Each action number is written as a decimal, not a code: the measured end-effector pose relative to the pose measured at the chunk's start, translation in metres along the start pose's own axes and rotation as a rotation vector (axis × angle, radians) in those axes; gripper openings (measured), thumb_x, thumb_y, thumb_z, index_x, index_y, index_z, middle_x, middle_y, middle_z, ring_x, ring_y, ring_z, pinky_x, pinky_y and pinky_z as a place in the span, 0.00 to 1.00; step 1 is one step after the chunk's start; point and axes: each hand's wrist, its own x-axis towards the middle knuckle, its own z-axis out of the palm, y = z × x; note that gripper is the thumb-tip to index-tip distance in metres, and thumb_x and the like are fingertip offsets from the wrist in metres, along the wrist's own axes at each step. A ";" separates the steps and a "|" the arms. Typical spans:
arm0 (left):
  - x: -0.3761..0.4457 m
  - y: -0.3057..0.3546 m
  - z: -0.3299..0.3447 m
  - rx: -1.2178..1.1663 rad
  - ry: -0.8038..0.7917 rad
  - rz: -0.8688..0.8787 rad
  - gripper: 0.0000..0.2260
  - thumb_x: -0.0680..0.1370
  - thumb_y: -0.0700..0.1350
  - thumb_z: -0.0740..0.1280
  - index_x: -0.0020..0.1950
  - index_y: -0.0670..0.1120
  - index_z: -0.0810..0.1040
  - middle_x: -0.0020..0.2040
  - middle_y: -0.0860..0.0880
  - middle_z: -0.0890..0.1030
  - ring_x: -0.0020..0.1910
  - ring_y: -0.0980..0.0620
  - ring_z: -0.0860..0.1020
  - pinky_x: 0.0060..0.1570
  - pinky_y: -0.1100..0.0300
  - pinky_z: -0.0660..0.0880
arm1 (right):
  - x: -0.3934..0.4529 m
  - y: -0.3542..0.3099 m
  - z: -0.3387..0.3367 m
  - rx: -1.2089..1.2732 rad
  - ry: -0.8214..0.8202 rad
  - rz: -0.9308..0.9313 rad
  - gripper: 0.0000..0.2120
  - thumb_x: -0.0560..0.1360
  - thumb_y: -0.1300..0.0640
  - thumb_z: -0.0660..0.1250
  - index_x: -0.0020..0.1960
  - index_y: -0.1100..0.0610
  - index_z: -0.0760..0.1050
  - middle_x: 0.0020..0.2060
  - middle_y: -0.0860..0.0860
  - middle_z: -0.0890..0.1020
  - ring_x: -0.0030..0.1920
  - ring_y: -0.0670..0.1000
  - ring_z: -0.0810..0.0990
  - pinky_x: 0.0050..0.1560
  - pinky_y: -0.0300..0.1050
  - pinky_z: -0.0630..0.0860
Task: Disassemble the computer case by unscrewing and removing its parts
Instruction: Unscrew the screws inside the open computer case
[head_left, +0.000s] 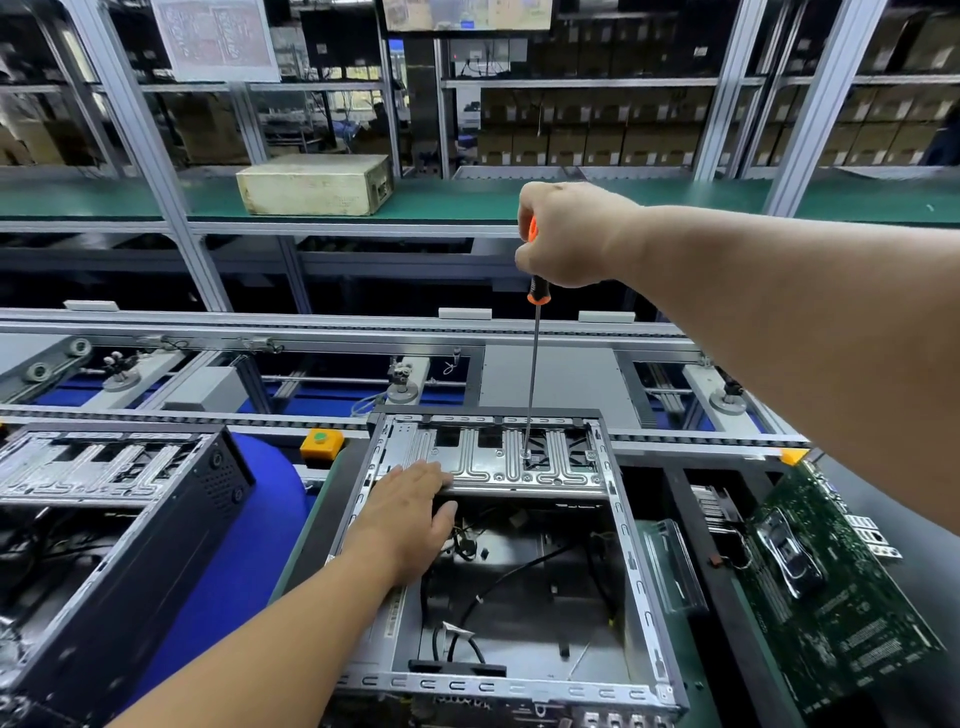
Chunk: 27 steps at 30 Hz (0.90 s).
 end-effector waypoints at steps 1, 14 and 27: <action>0.000 0.000 0.000 -0.001 0.000 0.001 0.21 0.85 0.57 0.57 0.78 0.53 0.69 0.77 0.53 0.69 0.78 0.52 0.64 0.82 0.54 0.49 | -0.001 0.000 -0.001 0.051 -0.014 0.012 0.10 0.77 0.50 0.65 0.56 0.50 0.72 0.46 0.48 0.77 0.44 0.49 0.75 0.43 0.50 0.74; -0.001 -0.001 0.001 -0.005 0.003 0.000 0.22 0.86 0.57 0.57 0.79 0.53 0.67 0.80 0.53 0.66 0.81 0.53 0.61 0.83 0.54 0.47 | -0.003 0.001 -0.003 -0.079 -0.001 -0.012 0.13 0.77 0.43 0.62 0.55 0.49 0.69 0.46 0.46 0.76 0.44 0.50 0.74 0.38 0.48 0.68; 0.001 -0.001 0.002 0.007 0.004 0.001 0.22 0.86 0.57 0.57 0.79 0.53 0.68 0.80 0.53 0.67 0.81 0.53 0.61 0.83 0.54 0.48 | -0.003 0.000 -0.003 -0.122 0.016 0.019 0.12 0.80 0.45 0.63 0.57 0.51 0.70 0.49 0.50 0.78 0.48 0.56 0.76 0.46 0.52 0.74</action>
